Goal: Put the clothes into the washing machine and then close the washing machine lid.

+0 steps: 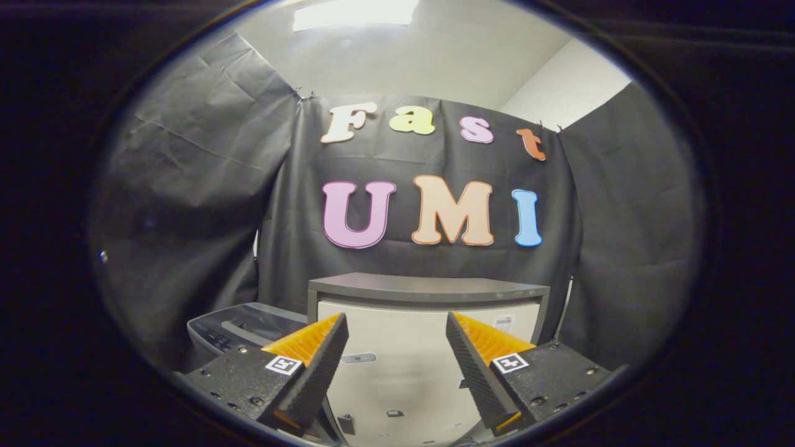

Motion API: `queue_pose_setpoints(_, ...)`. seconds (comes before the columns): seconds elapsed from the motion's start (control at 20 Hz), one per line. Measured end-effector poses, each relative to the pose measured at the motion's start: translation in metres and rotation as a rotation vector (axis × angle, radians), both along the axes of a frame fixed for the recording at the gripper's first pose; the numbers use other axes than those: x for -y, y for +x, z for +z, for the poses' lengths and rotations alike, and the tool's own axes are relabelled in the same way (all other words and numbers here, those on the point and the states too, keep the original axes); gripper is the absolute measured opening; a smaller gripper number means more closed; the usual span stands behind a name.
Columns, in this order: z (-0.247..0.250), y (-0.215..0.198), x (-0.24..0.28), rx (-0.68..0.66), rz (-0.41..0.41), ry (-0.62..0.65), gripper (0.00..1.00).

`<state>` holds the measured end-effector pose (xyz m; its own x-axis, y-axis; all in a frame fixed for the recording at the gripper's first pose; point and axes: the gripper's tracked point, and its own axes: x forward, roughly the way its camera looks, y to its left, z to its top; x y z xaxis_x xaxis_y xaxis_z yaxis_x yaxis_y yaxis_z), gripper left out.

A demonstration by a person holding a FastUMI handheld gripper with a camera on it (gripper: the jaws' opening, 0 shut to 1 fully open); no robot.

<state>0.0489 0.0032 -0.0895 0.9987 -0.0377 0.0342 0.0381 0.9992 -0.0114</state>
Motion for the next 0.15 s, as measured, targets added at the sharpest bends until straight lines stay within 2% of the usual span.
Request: queue_pose_setpoints(0.15,0.0007,-0.0013,0.0023,-0.006,-0.009,0.016,0.96)
